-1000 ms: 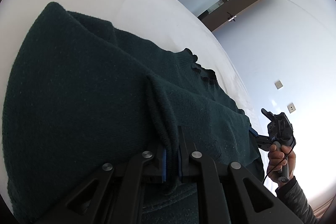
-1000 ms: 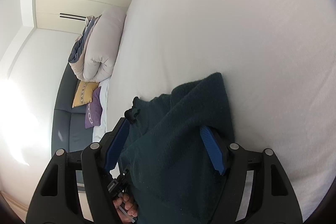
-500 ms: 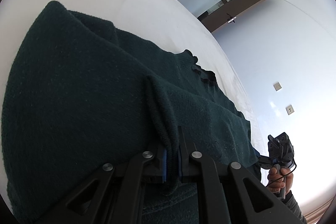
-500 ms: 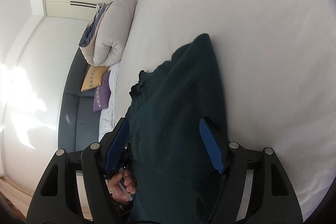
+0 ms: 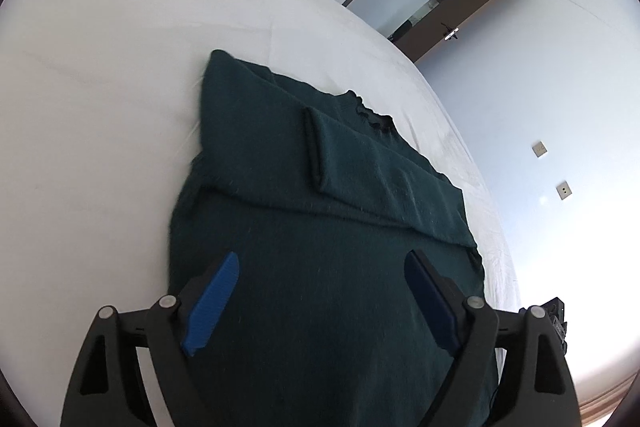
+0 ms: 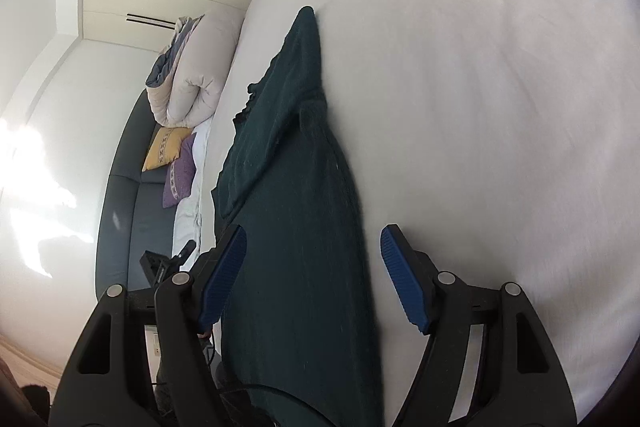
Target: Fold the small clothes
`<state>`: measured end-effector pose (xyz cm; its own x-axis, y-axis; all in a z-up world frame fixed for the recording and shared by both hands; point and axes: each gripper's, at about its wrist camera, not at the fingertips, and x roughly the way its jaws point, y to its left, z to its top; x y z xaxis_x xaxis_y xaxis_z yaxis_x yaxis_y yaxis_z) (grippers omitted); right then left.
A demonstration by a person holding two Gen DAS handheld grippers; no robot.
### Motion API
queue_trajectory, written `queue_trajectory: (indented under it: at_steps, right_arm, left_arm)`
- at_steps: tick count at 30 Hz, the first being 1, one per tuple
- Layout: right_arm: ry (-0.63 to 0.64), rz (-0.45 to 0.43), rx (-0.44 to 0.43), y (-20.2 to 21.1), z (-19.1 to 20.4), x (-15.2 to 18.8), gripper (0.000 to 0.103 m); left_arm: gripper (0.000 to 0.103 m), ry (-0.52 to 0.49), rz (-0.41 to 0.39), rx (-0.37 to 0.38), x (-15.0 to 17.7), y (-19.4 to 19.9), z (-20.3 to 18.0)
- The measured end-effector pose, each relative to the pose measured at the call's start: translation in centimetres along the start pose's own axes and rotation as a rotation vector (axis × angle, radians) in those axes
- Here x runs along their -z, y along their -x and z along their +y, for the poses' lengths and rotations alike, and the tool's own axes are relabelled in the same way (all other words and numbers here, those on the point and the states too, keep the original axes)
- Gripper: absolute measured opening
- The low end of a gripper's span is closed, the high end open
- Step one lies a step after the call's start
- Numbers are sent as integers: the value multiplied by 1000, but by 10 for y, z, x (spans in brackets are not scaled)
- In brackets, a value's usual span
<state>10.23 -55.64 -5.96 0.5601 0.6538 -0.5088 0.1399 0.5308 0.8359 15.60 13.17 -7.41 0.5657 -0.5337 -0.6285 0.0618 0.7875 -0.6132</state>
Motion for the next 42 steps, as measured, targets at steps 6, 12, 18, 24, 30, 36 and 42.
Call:
queue_trajectory:
  at_steps: [6,12,18,24,30,36,42]
  right_arm:
    - [60,-15,43,41,5,82,69]
    - [100,16,84,67,-5,132,69]
    - [96,18,94,83,-11,157,69]
    - [79,26,80,86,-14,161,69]
    - [58,35,63,90,-18,163,69]
    - [48,53,67,95,-18,167,69]
    - [44,63,93,105,-19,172,69]
  left_arm:
    - [85,57,73,-46,74,58,30]
    - [77,85,103,-17,131,93,45]
    - [65,95,181,50,153,97,46]
    - [56,116,251,64,153,89,45]
    - [51,159,289,102,150,81,45]
    - [29,181,313,109,151,77,50]
    - [13,187,317,130,154,72,48]
